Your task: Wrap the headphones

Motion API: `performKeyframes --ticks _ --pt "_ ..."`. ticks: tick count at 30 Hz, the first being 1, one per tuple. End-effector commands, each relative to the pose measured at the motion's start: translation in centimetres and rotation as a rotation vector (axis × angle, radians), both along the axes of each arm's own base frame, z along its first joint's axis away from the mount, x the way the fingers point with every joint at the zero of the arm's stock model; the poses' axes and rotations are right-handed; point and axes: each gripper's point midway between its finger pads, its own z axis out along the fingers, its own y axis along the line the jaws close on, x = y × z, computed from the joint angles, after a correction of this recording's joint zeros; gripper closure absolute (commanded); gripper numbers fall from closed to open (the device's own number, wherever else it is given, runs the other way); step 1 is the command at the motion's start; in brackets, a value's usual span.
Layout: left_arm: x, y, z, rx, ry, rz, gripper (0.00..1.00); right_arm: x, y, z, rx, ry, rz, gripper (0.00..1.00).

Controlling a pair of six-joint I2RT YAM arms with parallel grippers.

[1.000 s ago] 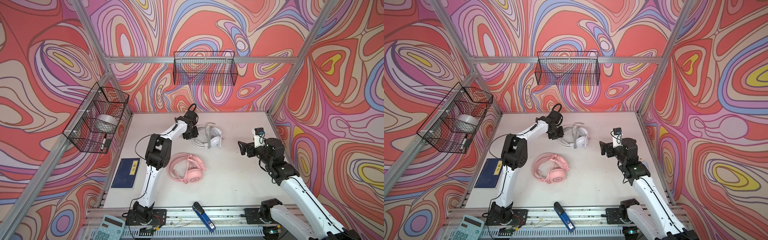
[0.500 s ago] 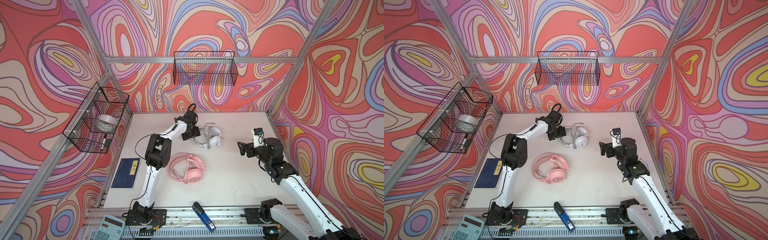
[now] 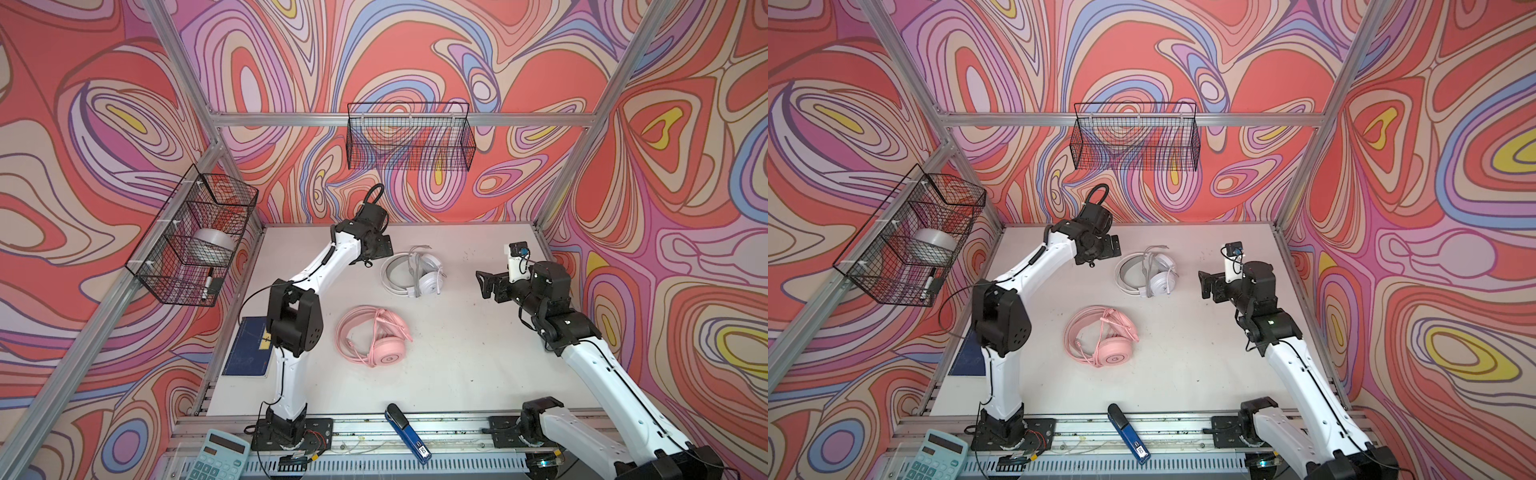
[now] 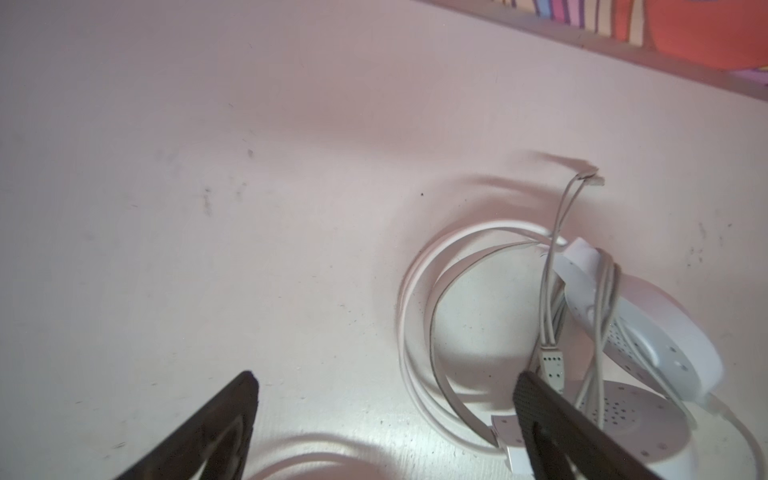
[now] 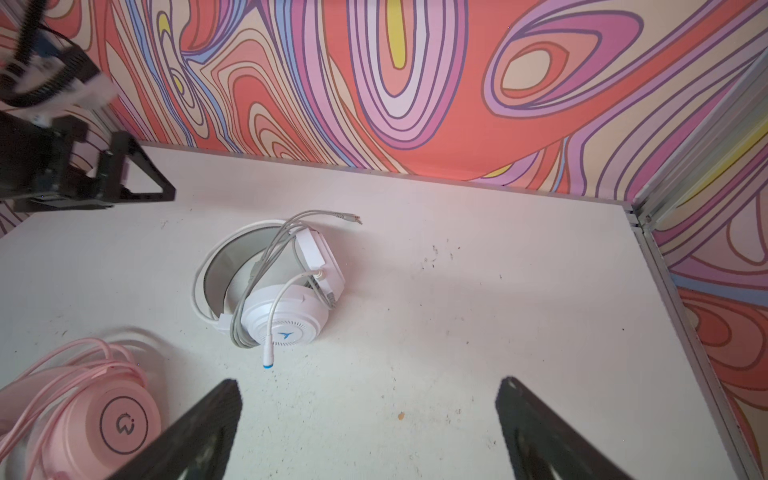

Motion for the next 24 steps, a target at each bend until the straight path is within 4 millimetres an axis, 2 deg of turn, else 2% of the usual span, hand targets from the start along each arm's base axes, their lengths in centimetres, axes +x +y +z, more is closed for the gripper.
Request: performKeyframes --ticks 1,4,8,12,15,18,24 --pt "-1.2 4.1 4.1 0.174 -0.137 0.018 0.00 0.6 -0.4 0.9 -0.024 -0.017 -0.018 0.02" --pt "-2.7 6.6 6.0 0.269 -0.246 0.022 0.00 1.4 -1.5 0.9 -0.060 -0.036 -0.072 0.02" --pt "-5.2 9.6 6.2 0.289 -0.357 0.050 0.00 2.2 -2.2 0.2 -0.076 -0.044 -0.099 0.02" --pt "-8.0 12.8 5.5 0.245 -0.465 0.122 0.00 2.8 -3.6 -1.2 -0.029 -0.044 -0.139 0.01" --pt "-9.8 14.7 4.8 0.283 -0.523 0.158 0.00 3.2 -4.7 -2.6 0.031 -0.043 -0.148 0.02" --pt "-11.2 16.5 3.3 0.333 -0.538 0.194 0.00 3.7 -5.9 -4.3 0.061 -0.040 -0.178 0.01" --pt "-11.4 17.0 0.1 0.378 -0.554 0.169 0.00 4.9 -7.7 -7.3 0.075 -0.051 -0.262 0.02"
